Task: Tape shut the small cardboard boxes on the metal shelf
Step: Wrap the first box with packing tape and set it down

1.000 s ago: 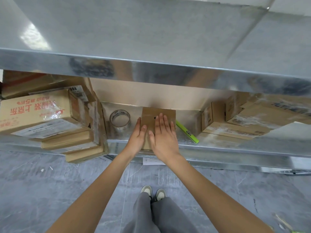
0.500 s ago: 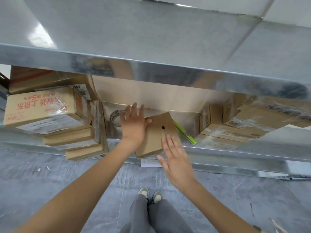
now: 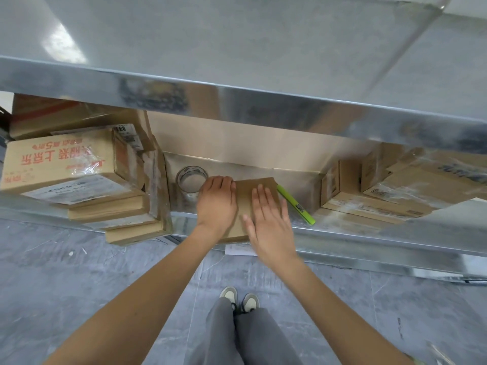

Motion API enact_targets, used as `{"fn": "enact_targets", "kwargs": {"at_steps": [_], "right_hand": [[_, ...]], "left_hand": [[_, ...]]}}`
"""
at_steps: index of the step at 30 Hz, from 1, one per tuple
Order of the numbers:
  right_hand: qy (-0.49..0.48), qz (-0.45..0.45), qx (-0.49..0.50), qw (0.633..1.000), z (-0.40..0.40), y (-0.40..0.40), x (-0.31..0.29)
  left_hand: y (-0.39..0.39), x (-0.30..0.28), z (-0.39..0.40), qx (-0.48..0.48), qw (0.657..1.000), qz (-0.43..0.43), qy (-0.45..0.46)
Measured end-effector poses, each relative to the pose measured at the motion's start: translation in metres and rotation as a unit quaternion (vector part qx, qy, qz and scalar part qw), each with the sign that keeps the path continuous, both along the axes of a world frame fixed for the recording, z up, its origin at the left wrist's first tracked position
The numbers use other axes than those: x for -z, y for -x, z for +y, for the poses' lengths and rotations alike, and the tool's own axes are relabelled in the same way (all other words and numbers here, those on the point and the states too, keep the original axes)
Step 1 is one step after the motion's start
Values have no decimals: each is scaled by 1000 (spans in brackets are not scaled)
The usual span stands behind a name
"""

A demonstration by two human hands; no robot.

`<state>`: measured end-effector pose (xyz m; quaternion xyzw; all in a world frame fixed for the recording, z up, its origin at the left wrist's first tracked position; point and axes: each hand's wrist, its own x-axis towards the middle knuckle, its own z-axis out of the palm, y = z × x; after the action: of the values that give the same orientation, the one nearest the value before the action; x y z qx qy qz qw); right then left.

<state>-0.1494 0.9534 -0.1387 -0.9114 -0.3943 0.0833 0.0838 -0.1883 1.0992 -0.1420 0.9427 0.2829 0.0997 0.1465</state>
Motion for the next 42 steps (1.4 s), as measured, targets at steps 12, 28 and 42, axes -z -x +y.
{"fn": "enact_targets", "kwargs": {"at_steps": [12, 28, 42], "right_hand": [[-39, 48, 36, 997, 55, -64, -2], [-460, 350, 241, 780, -27, -15, -27], [-30, -58, 23, 998, -14, 31, -27]], "left_hand": [[0, -1, -1, -24, 997, -42, 63], [20, -43, -4, -130, 807, -280, 503], [62, -4, -16, -39, 845, -265, 463]]}}
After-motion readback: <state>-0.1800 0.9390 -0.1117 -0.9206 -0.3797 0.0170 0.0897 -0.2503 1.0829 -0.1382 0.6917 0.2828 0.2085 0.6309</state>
